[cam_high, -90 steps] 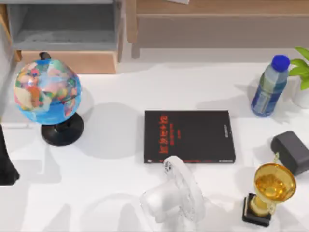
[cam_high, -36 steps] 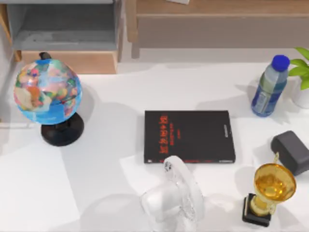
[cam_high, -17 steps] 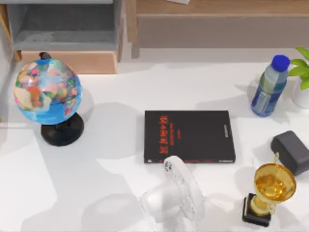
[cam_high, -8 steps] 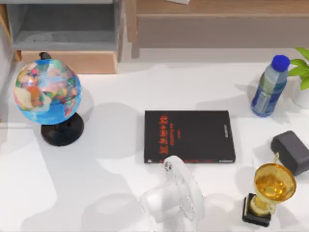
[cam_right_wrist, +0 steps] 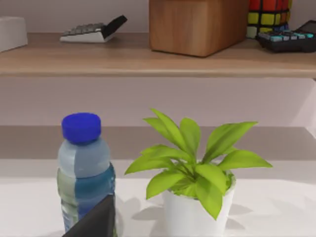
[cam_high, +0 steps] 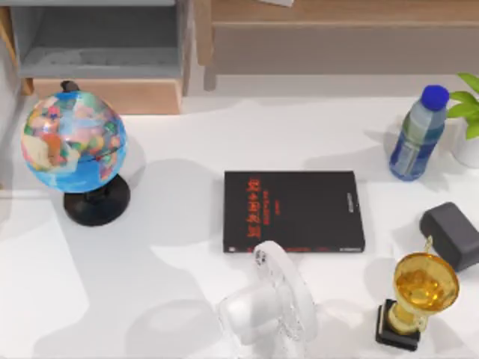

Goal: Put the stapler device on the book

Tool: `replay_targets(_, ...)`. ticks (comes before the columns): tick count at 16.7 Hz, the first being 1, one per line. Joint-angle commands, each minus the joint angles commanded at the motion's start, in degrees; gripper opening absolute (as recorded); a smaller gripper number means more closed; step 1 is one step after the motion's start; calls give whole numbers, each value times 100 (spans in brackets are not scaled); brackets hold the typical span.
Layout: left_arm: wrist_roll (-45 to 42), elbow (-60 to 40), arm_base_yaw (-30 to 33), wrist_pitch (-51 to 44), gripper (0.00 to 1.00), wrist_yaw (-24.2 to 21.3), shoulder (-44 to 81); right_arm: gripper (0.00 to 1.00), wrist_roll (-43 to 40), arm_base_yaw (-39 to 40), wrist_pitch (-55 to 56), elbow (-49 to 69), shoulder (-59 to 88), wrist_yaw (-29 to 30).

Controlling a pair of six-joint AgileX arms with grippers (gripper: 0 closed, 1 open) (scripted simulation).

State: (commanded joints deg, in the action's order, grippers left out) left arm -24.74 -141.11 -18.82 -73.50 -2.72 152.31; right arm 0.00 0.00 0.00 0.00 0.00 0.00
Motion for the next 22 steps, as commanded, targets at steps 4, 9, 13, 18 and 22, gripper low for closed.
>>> replay_targets(4, -7, 1, -18, 0, 0, 2, -2, 100, 0, 0, 0, 0, 0, 0)
replay_targets(9, 78, 58, -34, -170, 0, 108, -335, 100, 0, 0, 0, 0, 0, 0)
replay_targets(13, 231, 183, 67, -368, 0, 412, -946, 100, 0, 0, 0, 0, 0, 0)
replay_targets(18, 408, 347, 534, -589, 0, 998, -1838, 100, 0, 0, 0, 0, 0, 0)
replay_targets(22, 634, 578, 927, -825, 0, 1511, -2435, 100, 0, 0, 0, 0, 0, 0)
